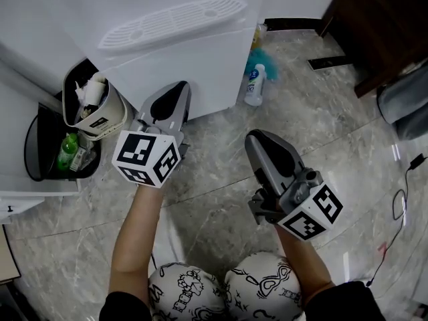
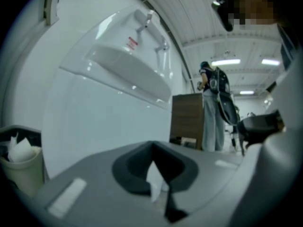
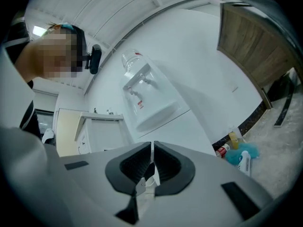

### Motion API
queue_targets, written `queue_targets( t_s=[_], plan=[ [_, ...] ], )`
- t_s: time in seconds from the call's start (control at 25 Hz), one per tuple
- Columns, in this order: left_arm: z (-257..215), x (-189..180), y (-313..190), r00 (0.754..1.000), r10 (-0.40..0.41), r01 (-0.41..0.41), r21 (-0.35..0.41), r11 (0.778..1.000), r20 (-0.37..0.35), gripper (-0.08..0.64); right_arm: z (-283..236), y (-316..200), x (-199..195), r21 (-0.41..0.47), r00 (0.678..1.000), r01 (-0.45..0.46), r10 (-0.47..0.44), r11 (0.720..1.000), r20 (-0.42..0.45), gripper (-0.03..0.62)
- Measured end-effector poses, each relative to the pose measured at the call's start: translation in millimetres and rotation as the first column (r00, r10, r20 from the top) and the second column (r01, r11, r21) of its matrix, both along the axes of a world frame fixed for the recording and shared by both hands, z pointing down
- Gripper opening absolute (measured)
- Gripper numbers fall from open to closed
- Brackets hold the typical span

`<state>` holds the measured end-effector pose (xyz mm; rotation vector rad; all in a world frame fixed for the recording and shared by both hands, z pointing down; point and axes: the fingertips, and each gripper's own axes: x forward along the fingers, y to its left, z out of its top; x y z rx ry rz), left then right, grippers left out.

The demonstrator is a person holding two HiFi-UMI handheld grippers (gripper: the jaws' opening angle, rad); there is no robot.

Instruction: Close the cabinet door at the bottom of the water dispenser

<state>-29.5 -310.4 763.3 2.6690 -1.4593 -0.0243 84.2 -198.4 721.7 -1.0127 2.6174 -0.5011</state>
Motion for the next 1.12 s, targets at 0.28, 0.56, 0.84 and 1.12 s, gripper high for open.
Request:
queue_targets(
  t_s=[0.28,0.56,0.84,1.12],
  plan=[
    [-34,17,64,0.987,0.080,-0.082,0.007,0.997,0.139,0.002,-36,12,-27,0.028,0.972,0.057,-0.049,0.998,-0.231,0.017],
    [-173,15,143,0.995,0.078,-0.071,-0.117,0.991,0.059,0.002,-184,43,-21,-0.048,0.984,0.043,-0.051,0.998,-0.174,0.017],
    [-371,2,224,0.997,0.054,-0.065,-0.228,0.971,-0.054,0.002,-372,91,-11,-0.095,0.954,0.077,-0.101,0.992,-0.282,0.015],
    [-536,-3,266,0.997,0.026,-0.045,-0.262,0.964,-0.074,0.002,-535,135,-15,-0.122,0.941,0.115,-0.148,0.986,-0.306,0.015]
  ],
)
